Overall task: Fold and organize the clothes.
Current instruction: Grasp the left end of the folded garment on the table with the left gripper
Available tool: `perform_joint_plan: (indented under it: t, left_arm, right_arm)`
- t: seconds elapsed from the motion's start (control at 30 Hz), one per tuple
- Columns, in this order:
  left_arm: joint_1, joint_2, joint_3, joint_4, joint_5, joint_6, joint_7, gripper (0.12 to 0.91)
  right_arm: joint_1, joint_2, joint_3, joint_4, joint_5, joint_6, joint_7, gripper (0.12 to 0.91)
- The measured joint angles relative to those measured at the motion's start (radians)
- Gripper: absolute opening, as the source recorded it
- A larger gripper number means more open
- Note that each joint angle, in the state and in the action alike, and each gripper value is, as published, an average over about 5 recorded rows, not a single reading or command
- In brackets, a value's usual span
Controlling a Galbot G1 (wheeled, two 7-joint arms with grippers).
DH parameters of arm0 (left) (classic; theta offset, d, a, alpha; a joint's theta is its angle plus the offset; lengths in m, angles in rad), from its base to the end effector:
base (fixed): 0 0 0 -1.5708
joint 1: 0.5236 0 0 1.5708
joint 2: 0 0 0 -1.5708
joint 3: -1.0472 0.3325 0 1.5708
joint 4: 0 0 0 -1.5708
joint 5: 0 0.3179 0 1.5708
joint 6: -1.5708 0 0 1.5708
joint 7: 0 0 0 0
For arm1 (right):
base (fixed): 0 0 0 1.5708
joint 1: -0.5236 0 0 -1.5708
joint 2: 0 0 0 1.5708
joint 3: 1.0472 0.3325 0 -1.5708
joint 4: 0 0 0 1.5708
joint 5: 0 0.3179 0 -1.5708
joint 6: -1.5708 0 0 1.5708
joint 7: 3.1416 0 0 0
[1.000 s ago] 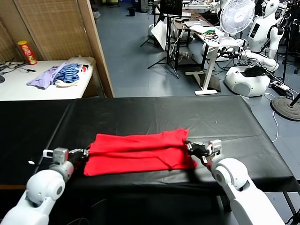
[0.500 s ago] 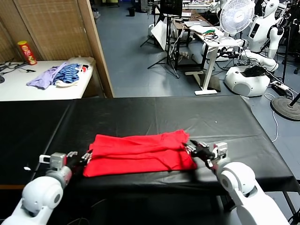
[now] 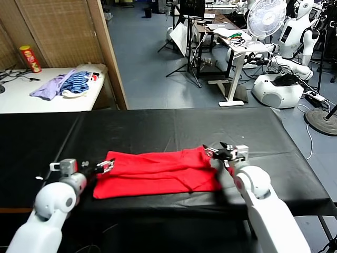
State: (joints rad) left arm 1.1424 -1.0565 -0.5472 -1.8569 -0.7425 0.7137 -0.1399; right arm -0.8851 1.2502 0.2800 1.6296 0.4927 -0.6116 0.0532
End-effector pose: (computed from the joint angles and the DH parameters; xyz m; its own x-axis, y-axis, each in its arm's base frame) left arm 0.2838 0.1257 -0.2359 -0.8405 0.1080 0.5309 0.0367 0.9890 -0.1431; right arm 0.3559 -0.0262 -0.2680 -0.8533 -0.2489 0.4581 -0.2205 0.9685 0.1156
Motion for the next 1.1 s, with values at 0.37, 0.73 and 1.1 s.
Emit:
perform_joint_plan:
  t: [0.37, 0.73, 1.1]
  left_arm:
    - [-0.082, -0.019, 0.025, 0.115, -0.025, -0.014, 0.025, 0.728]
    - [-0.070, -0.031, 0.039, 0.118, 0.055, -0.024, 0.031, 0.266]
    - [-0.017, -0.041, 0.002, 0.057, 0.228, -0.062, 0.019, 0.125]
  right_arm:
    - [0.011, 0.038, -0.020, -0.047, -0.014, 0.000, 0.003, 0.601]
    - [0.001, 0.066, -0.024, -0.055, -0.055, 0.027, 0.038, 0.159]
    - [-0.056, 0.082, -0.012, -0.014, -0.135, 0.108, 0.101, 0.150]
